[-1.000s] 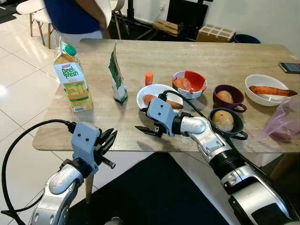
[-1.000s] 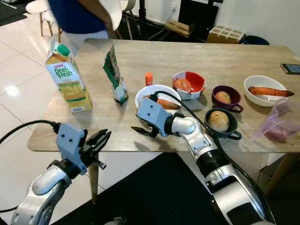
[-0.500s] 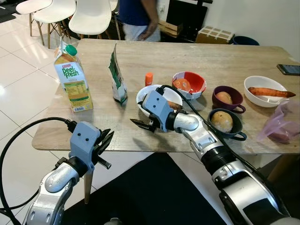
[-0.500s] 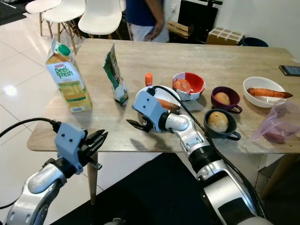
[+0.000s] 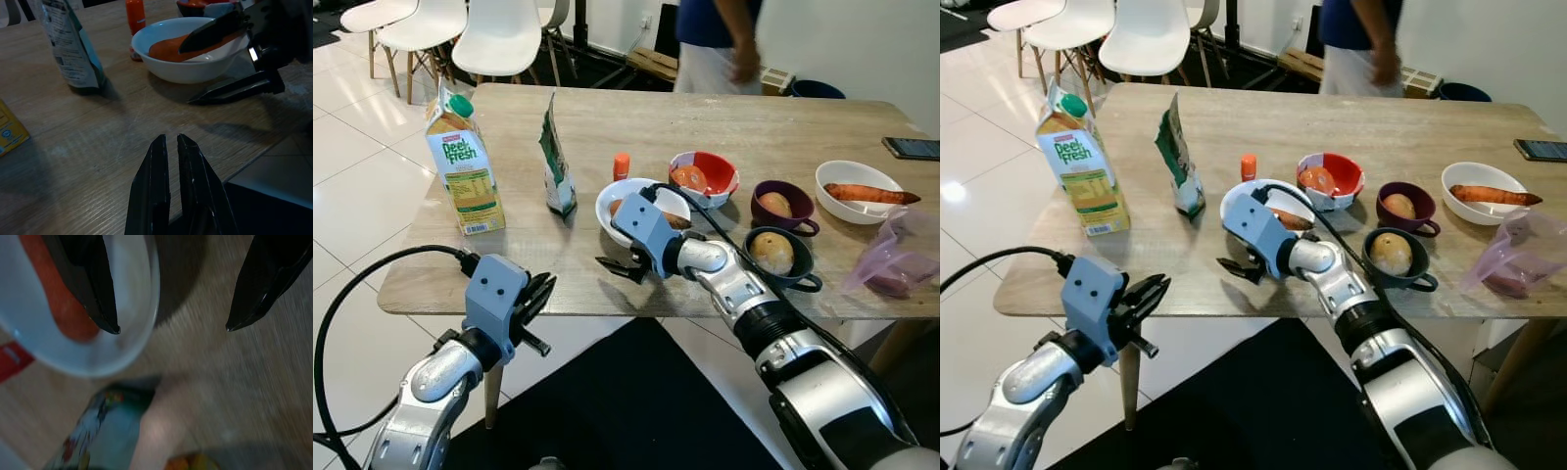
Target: Restocking fridge
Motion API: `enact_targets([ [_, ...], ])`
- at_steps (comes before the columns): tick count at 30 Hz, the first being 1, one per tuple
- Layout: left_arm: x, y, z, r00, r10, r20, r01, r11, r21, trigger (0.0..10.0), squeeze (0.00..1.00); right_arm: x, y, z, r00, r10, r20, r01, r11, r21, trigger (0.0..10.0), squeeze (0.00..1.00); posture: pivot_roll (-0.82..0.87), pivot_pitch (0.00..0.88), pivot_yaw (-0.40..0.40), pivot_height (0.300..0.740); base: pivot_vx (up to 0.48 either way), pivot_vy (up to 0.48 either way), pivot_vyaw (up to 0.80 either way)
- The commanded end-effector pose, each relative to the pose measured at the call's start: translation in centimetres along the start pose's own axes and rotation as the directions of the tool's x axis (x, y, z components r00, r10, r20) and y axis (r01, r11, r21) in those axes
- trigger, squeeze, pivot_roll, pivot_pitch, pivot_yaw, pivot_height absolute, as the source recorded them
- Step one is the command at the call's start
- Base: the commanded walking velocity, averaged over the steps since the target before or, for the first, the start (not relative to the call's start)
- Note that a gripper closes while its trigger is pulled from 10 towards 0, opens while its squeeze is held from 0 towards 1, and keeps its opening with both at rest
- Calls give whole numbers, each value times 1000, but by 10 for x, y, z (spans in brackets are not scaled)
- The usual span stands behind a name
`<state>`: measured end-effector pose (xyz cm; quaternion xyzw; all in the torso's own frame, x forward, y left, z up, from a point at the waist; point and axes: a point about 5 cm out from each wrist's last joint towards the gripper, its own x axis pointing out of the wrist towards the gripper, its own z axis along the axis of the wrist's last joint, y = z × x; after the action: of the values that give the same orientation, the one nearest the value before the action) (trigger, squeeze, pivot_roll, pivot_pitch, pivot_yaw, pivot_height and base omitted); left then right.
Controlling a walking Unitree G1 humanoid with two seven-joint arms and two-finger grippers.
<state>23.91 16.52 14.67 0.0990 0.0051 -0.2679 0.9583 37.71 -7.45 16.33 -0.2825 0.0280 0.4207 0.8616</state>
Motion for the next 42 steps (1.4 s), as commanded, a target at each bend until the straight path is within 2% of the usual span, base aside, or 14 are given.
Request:
enact_targets([
  [1, 0, -2, 1, 1000, -23, -11, 23, 1000, 13, 10000, 0, 0, -1, -8, 998, -2, -60, 3, 1000, 7, 10000, 0, -64, 66, -60, 740, 0, 0, 0],
  [3, 1, -2, 2, 1000, -26, -12, 26, 1000, 13, 10000, 0, 2, -3, -11, 994, -12, -105, 13, 1000, 14, 10000, 0, -65, 68, -60, 740, 0, 0, 0],
  [9, 2, -2, 2, 1000, -26, -12, 27, 1000, 12, 10000, 0, 3, -4, -12, 993, -19, -118, 23, 999, 34, 10000, 0, -63, 70, -62, 740, 0, 0, 0],
  [11, 3, -3, 1, 999, -30, -16, 30, 1000, 7, 10000, 0, 6, -6, -11, 988, -26, -149, 41, 994, 98, 10000, 0, -60, 71, -68, 740, 0, 0, 0],
  [13, 3, -4, 1, 999, -36, -19, 36, 999, 7, 10000, 0, 7, -7, -10, 986, -13, -164, 31, 994, 107, 10000, 0, -56, 74, -71, 740, 0, 0, 0],
  [23, 1, -5, 0, 998, -53, -36, 53, 999, 11, 10000, 0, 4, -15, -4, 965, 93, -245, -90, 996, 24, 10000, 0, -56, 78, -73, 740, 0, 0, 0],
  [30, 2, -7, -1, 997, -69, -45, 69, 998, 12, 10000, 0, 1, -17, -4, 947, 159, -278, -159, 987, 23, 10000, 0, -62, 77, -71, 740, 0, 0, 0],
  [31, 2, -8, -1, 996, -75, -48, 76, 997, 12, 10000, 0, 0, -17, -6, 940, 174, -292, -175, 984, 25, 7412, 0, -61, 78, -71, 740, 0, 0, 0],
  [33, 2, -9, -2, 996, -80, -51, 80, 997, 12, 10000, 0, -1, -16, -8, 936, 182, -301, -183, 983, 25, 7412, 0, -61, 78, -70, 740, 0, 0, 0],
  [34, 2, -9, -2, 995, -82, -52, 83, 997, 13, 10000, 0, -1, -16, -9, 933, 190, -307, -190, 981, 29, 4314, 0, -61, 78, -70, 740, 0, 0, 0],
  [35, 2, -10, -2, 995, -85, -53, 86, 996, 13, 10000, 0, -2, -14, -11, 930, 203, -308, -201, 979, 39, 2549, 0, -61, 77, -69, 740, 0, 0, 0],
  [36, 3, -10, -2, 994, -91, -54, 91, 996, 12, 10000, 0, -2, -13, -11, 926, 219, -307, -214, 976, 51, 0, 0, -61, 78, -68, 740, 0, 0, 0],
  [42, 5, -14, -3, 992, -109, -59, 110, 994, 11, 10000, 0, -3, -8, -14, 911, 276, -307, -269, 961, 65, 0, 0, -62, 77, -64, 740, 0, 0, 0],
])
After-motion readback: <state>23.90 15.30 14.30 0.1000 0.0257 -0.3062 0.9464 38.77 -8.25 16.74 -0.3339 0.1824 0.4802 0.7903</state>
